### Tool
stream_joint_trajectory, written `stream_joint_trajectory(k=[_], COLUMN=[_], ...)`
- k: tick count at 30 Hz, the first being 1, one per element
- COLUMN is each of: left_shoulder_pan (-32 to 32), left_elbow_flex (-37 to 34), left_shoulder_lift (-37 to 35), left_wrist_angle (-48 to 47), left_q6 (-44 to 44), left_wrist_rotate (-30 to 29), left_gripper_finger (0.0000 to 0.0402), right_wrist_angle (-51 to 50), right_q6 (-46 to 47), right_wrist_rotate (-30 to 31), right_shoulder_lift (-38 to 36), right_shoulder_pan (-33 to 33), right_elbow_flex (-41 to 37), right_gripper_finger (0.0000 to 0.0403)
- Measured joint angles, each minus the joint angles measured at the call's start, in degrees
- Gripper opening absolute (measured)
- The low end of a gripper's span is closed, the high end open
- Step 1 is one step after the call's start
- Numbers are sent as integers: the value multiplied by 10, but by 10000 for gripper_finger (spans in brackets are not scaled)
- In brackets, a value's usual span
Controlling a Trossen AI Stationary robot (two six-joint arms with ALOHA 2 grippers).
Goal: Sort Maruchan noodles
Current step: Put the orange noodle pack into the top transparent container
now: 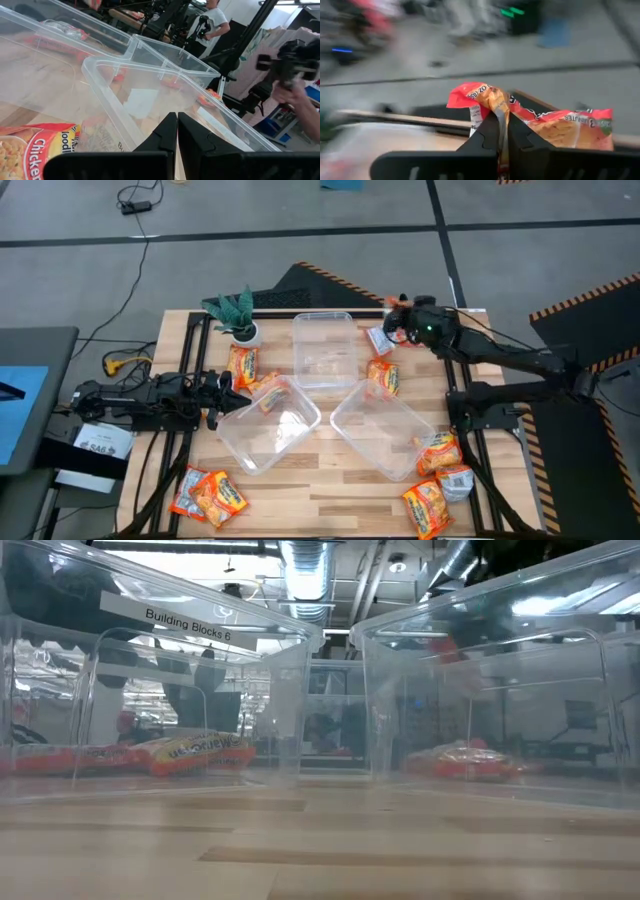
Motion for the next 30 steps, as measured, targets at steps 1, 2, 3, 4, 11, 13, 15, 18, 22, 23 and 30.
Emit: stream_joint_trajectory(k=[1, 2, 3, 4, 11, 13, 15, 18, 22, 23, 30], left_shoulder_pan=[0, 0, 0, 0, 0, 0, 0, 0, 0, 0, 0], left_elbow_flex=[0, 0, 0, 0, 0, 0, 0, 0, 0, 0, 0], left_shoulder_lift=[0, 0, 0, 0, 0, 0, 0, 0, 0, 0, 0], left_wrist_angle=[0, 0, 0, 0, 0, 0, 0, 0, 0, 0, 0], left_q6=[0, 0, 0, 0, 0, 0, 0, 0, 0, 0, 0], left_wrist_rotate=[0, 0, 0, 0, 0, 0, 0, 0, 0, 0, 0], left_gripper_finger=[0, 0, 0, 0, 0, 0, 0, 0, 0, 0, 0], right_wrist_angle=[31, 63, 96, 130, 244, 243, 241, 242, 221, 212, 117], right_q6=[-13, -23, -32, -39, -70, -70, -71, -89, -93, -93, -86], right_wrist_rotate=[-16, -32, -49, -64, -127, -130, -129, -130, -131, -131, -133], right_shoulder_lift=[3, 9, 19, 32, 161, 195, 222, 247, 261, 260, 239], right_shoulder_pan=[18, 35, 53, 71, 152, 161, 167, 168, 167, 167, 165], right_elbow_flex=[2, 4, 4, 6, 54, 74, 93, 116, 132, 136, 159], right_gripper_finger=[17, 17, 17, 17, 17, 21, 37, 64, 88, 95, 164])
